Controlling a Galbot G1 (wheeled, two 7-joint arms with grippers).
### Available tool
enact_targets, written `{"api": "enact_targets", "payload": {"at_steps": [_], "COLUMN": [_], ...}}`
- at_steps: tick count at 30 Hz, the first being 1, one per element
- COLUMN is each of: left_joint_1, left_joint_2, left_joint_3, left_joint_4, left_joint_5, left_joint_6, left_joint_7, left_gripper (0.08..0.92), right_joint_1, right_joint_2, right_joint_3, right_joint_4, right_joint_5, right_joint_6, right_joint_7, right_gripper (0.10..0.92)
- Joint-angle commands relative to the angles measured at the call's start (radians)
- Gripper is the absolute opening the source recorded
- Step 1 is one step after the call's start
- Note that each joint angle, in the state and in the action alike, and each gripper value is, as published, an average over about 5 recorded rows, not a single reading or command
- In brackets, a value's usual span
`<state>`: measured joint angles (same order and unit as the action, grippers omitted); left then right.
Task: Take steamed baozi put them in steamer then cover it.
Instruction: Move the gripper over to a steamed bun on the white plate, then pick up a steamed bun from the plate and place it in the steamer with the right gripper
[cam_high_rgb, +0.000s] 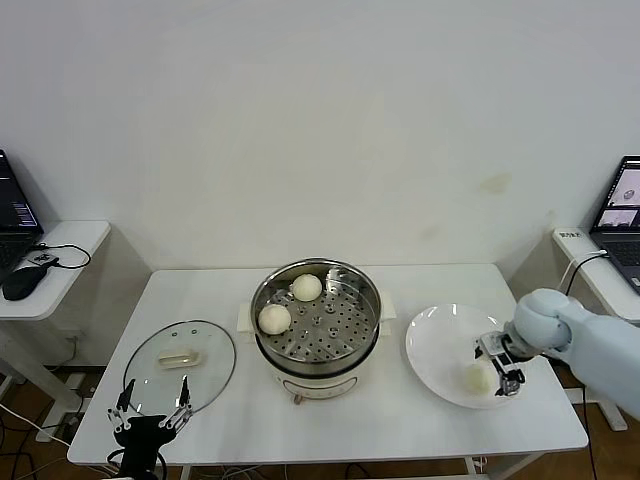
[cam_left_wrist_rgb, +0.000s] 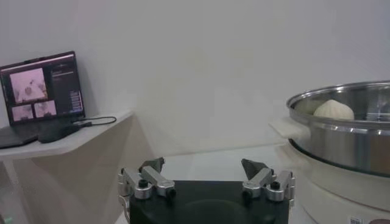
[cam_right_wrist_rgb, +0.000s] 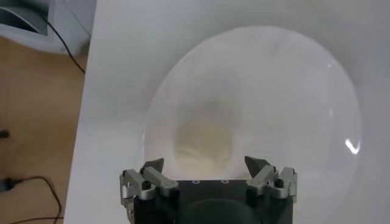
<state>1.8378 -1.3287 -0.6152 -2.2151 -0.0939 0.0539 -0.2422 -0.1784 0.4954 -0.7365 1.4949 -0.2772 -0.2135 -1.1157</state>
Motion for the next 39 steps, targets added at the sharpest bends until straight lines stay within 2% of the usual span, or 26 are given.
{"api": "enact_targets", "payload": {"at_steps": [1, 20, 32, 39], "left_joint_1": [-0.001, -0.001, -0.011, -0.012], "left_joint_2": [0.001, -0.003, 0.002, 0.007], "left_joint_3": [-0.002, -0.004, -0.001, -0.002], "left_joint_4": [0.001, -0.001, -0.005, -0.01], "left_joint_5": [0.0, -0.002, -0.003, -0.004], "left_joint_6": [0.001, -0.002, -0.001, -0.001], "left_joint_7": [0.0, -0.002, -0.002, -0.002], "left_gripper": [0.823, 0.823, 0.823, 0.823], "right_joint_1": [-0.054, -0.021, 0.244, 0.499], "right_joint_2": [0.021, 0.041, -0.022, 0.039], "right_joint_3": [0.033, 0.051, 0.009, -0.094], "right_joint_4": [-0.035, -0.053, 0.021, 0.031], "right_joint_5": [-0.012, 0.017, 0.16, 0.271], "right_joint_6": [-0.001, -0.01, -0.023, -0.045], "right_joint_7": [0.008, 0.012, -0.018, -0.02], "right_gripper": [0.776, 0.598, 0.585, 0.585]}}
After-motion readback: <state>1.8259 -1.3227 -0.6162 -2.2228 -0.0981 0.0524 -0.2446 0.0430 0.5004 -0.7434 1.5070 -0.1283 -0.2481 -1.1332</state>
